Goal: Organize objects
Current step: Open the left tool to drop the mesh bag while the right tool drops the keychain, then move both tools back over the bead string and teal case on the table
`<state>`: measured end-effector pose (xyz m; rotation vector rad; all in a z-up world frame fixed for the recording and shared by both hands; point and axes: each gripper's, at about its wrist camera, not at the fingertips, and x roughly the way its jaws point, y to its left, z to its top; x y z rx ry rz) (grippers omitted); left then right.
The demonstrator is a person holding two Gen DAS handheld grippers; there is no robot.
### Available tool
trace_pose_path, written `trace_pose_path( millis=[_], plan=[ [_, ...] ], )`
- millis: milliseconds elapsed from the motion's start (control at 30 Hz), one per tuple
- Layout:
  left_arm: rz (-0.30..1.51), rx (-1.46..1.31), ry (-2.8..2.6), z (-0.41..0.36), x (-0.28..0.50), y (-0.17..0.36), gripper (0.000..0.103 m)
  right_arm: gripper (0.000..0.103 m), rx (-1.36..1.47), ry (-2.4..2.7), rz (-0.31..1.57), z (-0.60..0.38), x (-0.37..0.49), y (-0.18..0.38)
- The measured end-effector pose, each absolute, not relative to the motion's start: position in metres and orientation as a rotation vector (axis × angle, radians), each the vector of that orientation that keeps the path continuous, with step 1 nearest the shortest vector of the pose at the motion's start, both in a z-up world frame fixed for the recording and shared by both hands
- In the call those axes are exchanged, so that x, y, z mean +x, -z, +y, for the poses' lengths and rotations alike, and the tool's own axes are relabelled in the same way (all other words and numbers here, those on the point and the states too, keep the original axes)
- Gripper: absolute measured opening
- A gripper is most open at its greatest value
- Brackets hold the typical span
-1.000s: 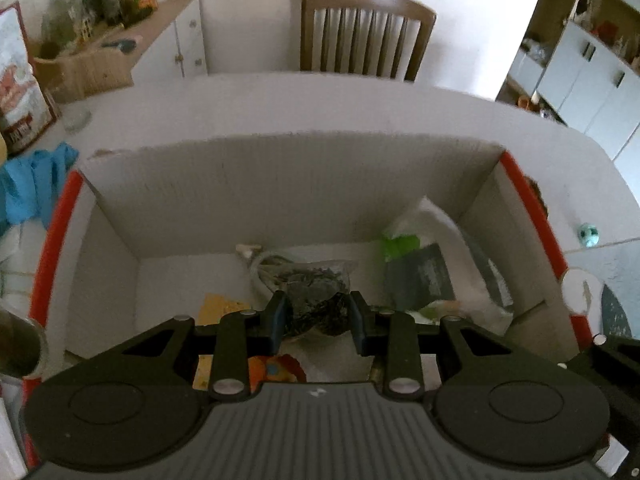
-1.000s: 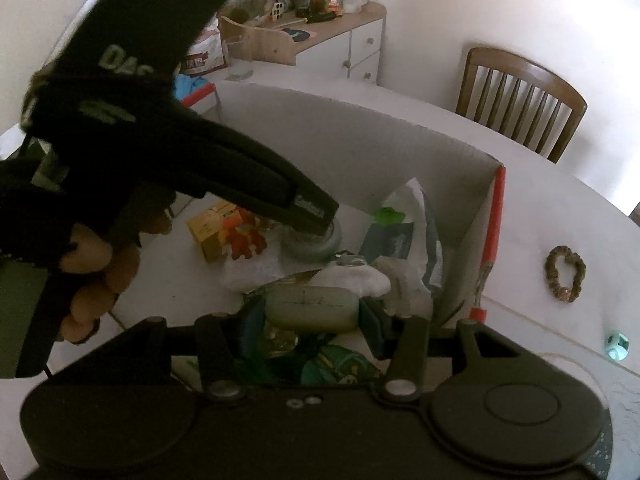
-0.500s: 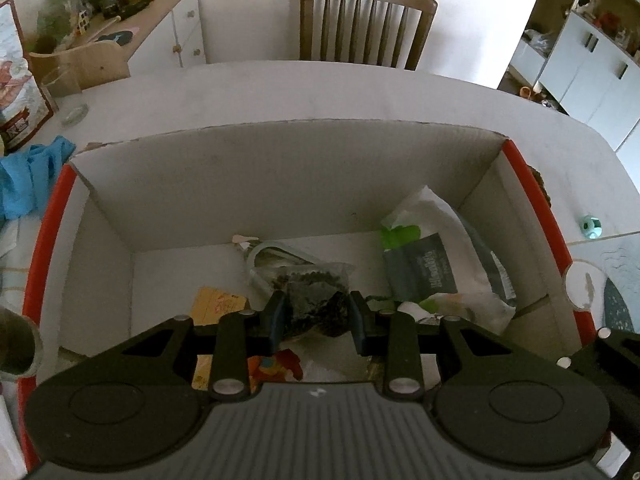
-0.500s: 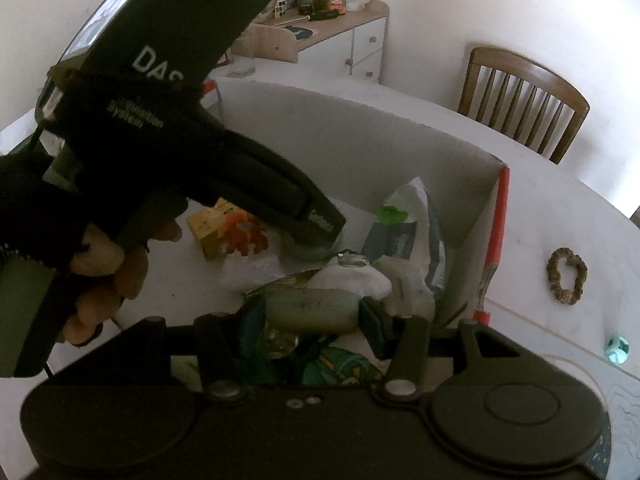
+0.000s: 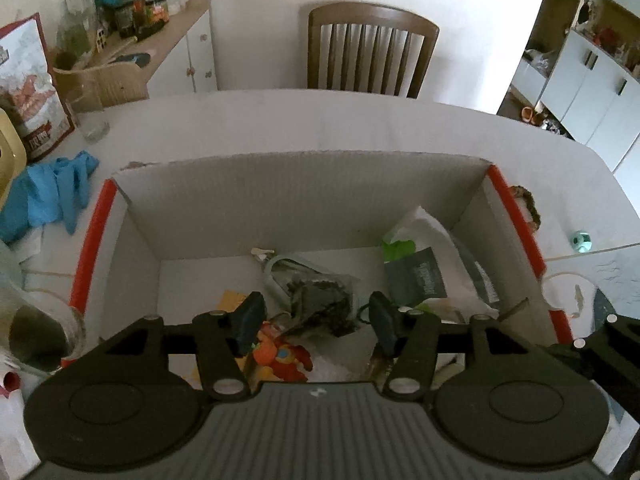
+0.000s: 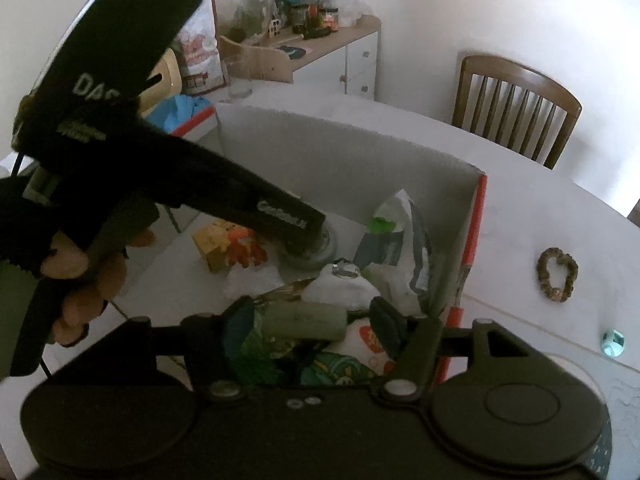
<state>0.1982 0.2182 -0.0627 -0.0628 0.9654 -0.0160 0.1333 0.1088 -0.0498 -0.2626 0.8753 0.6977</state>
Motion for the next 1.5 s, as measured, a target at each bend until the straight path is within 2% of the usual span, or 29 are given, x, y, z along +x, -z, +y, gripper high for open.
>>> trace_pose_path(
  millis=[100,233,367,467,633,1300,1500],
  plan=[
    [0.951,-0.055,0.019,0.217,0.193,0.056,0.058,0.066,-0.25,-0.705,0.864,0.104,0.131,0.045],
    [0.932,-0.047,0.017,0.213,0.183,0.048,0.065,0.071,-0.226,-0.717,0.846,0.096,0.126,0.036],
    [0.906,-0.044,0.012,0.21,0.175,0.039,0.067,0.074,-0.198,-0.727,0.829,0.087,0.123,0.029],
    [0.887,-0.032,0.005,0.206,0.169,0.033,0.074,0.079,-0.176,-0.733,0.812,0.081,0.121,0.022],
    [0.861,-0.006,-0.004,0.2,0.16,0.025,0.077,0.088,-0.142,-0.744,0.77,0.067,0.118,0.013],
    [0.762,-0.001,-0.003,0.15,0.133,-0.01,0.083,0.101,-0.029,-0.736,0.678,-0.009,0.111,-0.012],
    [0.744,-0.015,0.006,0.128,0.129,-0.016,0.085,0.101,-0.001,-0.71,0.664,-0.036,0.112,-0.019]
  ],
)
